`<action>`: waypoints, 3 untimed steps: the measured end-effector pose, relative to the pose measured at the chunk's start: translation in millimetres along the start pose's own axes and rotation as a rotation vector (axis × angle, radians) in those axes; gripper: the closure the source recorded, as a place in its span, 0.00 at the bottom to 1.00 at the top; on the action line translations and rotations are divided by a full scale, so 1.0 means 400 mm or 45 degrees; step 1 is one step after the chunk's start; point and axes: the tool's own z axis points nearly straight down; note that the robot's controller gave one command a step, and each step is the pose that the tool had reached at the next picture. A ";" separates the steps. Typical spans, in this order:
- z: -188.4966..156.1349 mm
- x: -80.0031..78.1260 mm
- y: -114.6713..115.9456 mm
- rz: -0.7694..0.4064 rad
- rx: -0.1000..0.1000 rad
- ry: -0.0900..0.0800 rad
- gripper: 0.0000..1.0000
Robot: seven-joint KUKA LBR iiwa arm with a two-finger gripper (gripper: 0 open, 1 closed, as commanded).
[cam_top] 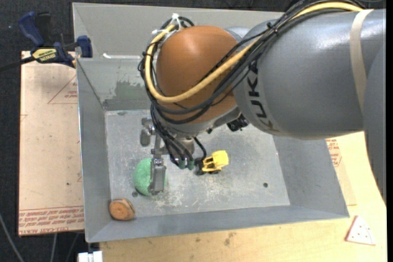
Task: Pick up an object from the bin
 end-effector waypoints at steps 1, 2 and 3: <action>-0.012 -0.005 -0.003 0.006 -0.003 -0.010 0.00; 0.100 -0.024 -0.053 -0.094 -0.004 -0.016 0.00; 0.199 -0.075 -0.074 -0.039 -0.002 -0.011 0.00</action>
Offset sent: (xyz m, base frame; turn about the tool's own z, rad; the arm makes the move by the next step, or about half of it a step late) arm 0.0145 -0.0419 -0.0837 -0.1414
